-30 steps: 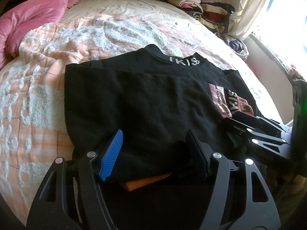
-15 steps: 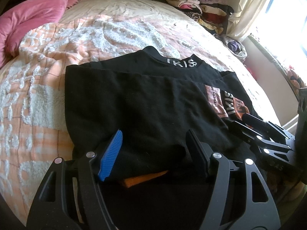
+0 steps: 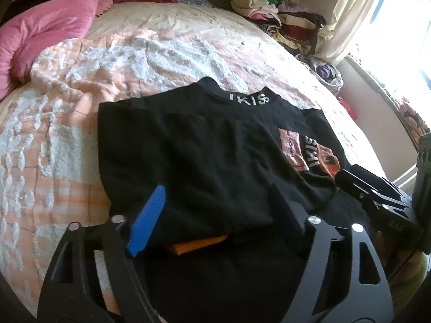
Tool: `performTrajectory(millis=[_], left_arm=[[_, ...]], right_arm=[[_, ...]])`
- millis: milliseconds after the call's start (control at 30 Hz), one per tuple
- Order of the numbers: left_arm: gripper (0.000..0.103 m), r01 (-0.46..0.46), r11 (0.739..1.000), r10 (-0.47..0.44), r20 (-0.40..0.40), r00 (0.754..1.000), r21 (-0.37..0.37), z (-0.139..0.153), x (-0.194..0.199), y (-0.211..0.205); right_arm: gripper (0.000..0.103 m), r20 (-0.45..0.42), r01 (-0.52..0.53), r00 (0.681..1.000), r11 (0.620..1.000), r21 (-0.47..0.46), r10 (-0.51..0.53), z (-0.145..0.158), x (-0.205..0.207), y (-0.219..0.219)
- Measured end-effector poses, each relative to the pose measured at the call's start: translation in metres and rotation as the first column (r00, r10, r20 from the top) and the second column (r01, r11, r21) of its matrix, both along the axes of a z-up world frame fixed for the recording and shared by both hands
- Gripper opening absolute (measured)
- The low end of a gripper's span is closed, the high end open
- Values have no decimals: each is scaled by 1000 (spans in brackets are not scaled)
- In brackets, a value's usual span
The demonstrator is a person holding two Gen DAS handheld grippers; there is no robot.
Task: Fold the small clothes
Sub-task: 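Lift the open right tool away from the folded orange cuffs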
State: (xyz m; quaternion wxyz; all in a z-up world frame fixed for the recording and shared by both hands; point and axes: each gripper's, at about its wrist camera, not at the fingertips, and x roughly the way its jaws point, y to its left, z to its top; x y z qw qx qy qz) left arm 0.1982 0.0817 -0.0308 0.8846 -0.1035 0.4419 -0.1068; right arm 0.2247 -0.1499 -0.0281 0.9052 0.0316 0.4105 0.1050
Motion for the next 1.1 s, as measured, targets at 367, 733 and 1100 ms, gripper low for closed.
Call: performTrajectory(millis=[367,733,1100], left_arm=[[93,-28,999,26,35,999,42,15,-8,3],[93,-51,997,47,71,996,51,32,-18,7],[93,-77,995,70,116,991,57,45,-42,8]], right_arm=[[97,26,15,1000,1000,0,-15,14,-10,-3],[98,51,20,998,999,26,-21,28,-19,-10],[98,76,-14,997,999,46,10,44,-32,-10]])
